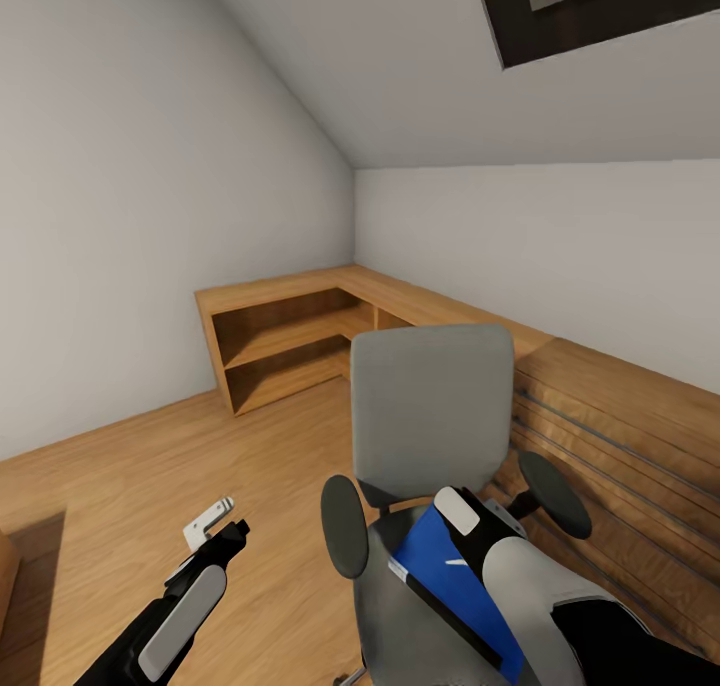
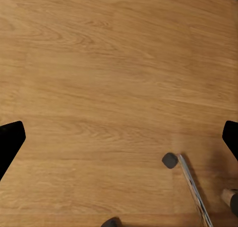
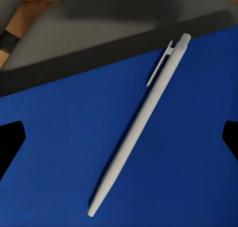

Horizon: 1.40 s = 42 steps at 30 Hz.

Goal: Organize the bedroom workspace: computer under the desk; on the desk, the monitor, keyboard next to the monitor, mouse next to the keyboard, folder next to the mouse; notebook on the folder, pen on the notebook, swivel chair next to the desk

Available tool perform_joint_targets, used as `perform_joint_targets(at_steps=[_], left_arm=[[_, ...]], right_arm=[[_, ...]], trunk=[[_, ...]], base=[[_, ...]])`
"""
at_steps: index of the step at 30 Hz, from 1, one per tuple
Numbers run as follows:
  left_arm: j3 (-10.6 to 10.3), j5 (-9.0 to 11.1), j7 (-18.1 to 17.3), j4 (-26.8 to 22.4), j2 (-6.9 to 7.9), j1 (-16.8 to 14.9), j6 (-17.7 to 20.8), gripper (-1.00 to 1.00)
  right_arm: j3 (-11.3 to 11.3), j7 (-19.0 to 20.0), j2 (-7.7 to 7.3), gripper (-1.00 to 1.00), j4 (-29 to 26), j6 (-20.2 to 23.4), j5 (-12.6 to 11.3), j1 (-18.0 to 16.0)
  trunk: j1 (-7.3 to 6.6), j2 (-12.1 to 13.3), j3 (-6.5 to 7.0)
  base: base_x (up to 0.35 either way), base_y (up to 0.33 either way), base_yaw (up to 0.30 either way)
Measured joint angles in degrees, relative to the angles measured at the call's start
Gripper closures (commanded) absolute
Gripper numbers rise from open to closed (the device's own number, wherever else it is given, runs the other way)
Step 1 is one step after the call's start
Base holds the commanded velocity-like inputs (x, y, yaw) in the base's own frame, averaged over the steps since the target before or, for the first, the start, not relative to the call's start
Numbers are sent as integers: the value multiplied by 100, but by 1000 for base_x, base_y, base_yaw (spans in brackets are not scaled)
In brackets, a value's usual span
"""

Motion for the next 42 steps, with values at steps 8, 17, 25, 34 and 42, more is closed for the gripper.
perform_joint_targets(at_steps=[8, 17, 25, 34, 42], left_arm=[[0, 0, 0, 0, 0, 1, 0, -100], [0, -1, 4, 0, 0, 0, 0, -100], [0, -1, 2, 0, -8, -1, 0, -100], [0, -1, 6, 0, 0, 1, 0, -100], [0, -1, 6, 0, 0, -1, 0, -100]], right_arm=[[0, 2, 2, -100, 6, 2, 0, 0], [1, -108, -3, -100, -11, 2, 1, 0], [1, -118, -5, -100, -12, -2, 1, 0], [15, -327, 2, -100, -7, -44, 8, 0], [24, -658, 5, -100, -6, -378, 41, 0]], trunk=[[176, -321, -144], [242, -443, -198], [242, -443, -198], [242, -443, -198], [242, -443, -198]], base=[[0, 0, 0], [0, 0, 0], [0, 0, 0], [0, 0, 0], [0, 0, 0]])
